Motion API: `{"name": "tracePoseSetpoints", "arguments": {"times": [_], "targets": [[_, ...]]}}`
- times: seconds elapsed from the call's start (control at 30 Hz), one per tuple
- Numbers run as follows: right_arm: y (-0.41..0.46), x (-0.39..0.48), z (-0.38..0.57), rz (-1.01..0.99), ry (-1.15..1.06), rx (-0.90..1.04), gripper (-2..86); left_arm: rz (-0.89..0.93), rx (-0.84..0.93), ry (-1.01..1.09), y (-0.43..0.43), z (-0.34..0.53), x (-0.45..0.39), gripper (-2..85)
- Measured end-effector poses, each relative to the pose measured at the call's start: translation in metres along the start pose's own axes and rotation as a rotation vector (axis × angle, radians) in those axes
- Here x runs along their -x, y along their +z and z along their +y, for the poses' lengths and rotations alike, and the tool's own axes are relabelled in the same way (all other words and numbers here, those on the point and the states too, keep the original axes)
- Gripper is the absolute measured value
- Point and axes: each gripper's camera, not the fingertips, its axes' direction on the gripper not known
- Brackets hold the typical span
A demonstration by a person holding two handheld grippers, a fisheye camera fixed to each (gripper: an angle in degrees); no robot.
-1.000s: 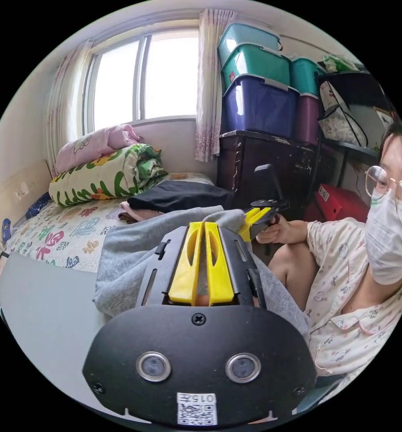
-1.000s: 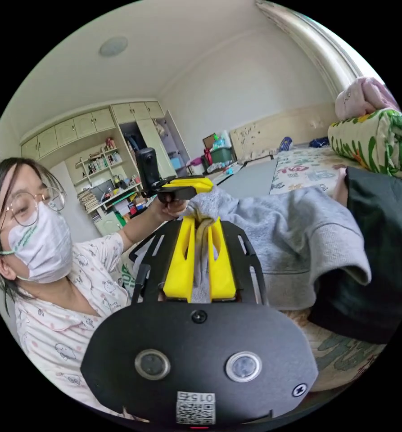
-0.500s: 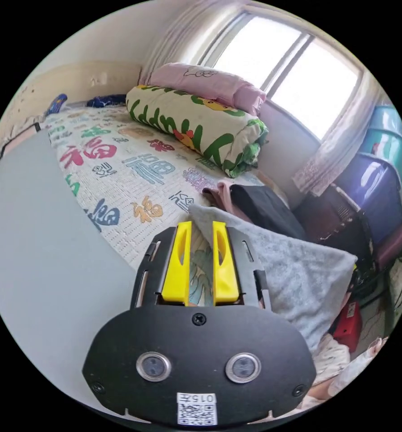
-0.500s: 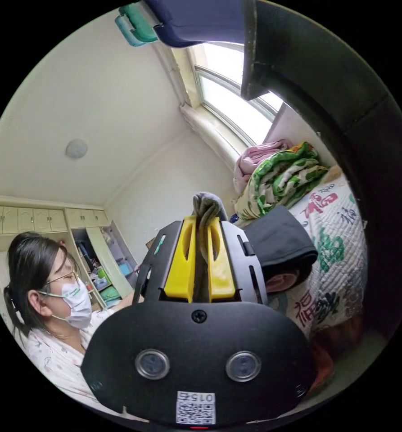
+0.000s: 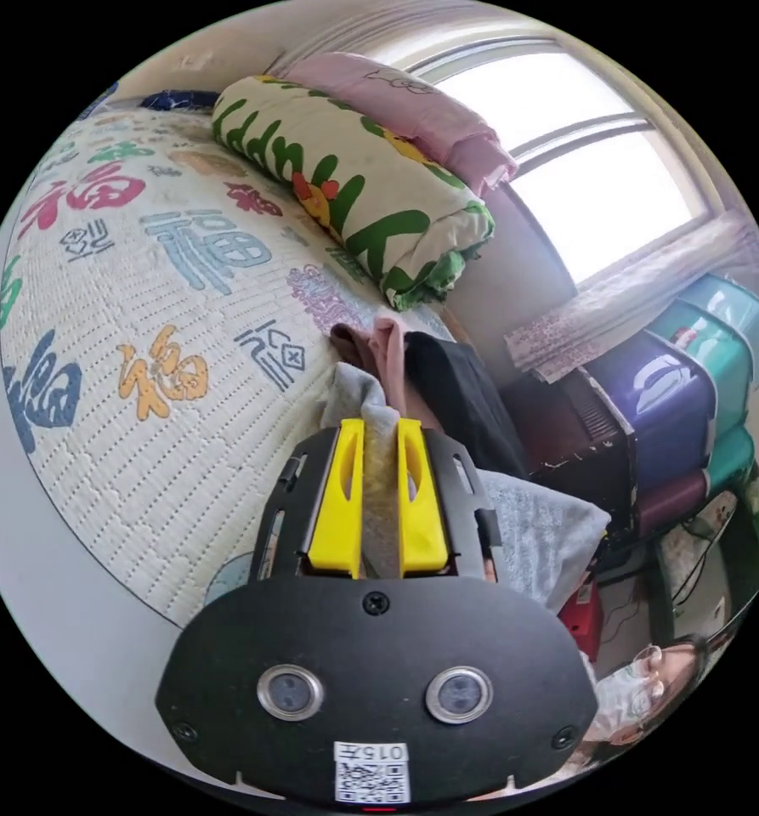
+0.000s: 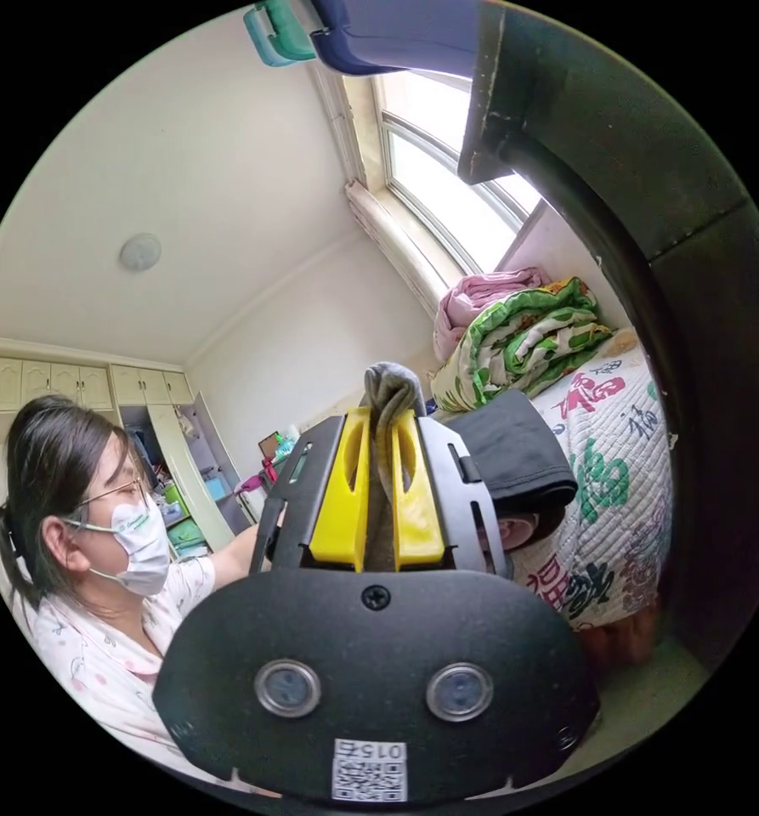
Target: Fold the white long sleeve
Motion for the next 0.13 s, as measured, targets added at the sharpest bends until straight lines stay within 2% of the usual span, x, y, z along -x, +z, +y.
{"name": "tracePoseSetpoints", "arguments": {"times": [0.1,0.13], "targets": [[-0.001,0.010,-0.002,-0.007,0.037,-0.029,4.5,-0.094,-0.051,0.133,-0.005,0.044,-0.057,5.6],[-0.003,0.016,-0.002,-0.019,0.059,-0.056,4.5,-0.137,-0.127,0.125,-0.024,0.064,-0.072,5.3]]}}
